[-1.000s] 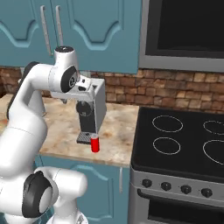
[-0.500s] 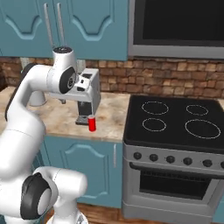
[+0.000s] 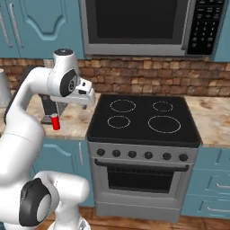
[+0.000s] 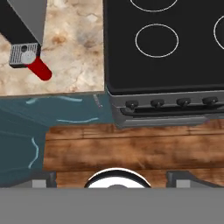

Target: Four empty soda cans are scattered around the kitchen. Gather all the cans and cluster them next to the stove for recycling.

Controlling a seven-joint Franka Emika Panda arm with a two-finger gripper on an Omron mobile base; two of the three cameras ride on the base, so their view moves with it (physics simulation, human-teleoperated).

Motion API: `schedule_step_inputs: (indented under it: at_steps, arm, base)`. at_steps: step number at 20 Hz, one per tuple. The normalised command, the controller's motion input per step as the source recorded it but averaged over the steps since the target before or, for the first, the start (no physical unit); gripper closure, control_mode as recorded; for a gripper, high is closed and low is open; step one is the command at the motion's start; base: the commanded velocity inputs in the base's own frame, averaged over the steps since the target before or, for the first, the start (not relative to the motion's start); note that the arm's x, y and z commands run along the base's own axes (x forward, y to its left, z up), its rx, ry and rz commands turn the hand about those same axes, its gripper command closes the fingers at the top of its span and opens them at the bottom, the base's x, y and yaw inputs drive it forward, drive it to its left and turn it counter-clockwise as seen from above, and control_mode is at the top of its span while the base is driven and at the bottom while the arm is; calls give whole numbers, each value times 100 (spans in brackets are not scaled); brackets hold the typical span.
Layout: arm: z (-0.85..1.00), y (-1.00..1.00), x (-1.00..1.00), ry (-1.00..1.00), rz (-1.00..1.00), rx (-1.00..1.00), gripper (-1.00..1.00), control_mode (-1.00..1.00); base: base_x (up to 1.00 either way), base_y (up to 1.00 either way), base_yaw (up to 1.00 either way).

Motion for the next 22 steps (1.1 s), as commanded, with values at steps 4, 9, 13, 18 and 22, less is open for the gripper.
schedule_step_inputs:
  at_steps: [4,9,13,18,22]
  arm:
    - [0,0,0,0,0,0,-100,100]
    - [0,0,0,0,0,0,-100,100]
    - [0,0,0,0,0,0,-100,100]
    - [0,0,0,0,0,0,-100,100]
    - [0,0,0,0,0,0,-100,100]
  base:
    - [9,-63,-7]
    - [2,-70,-3]
    - [3,-63,-1]
    - [-9,-74,-3]
    - [-23,-66,-18]
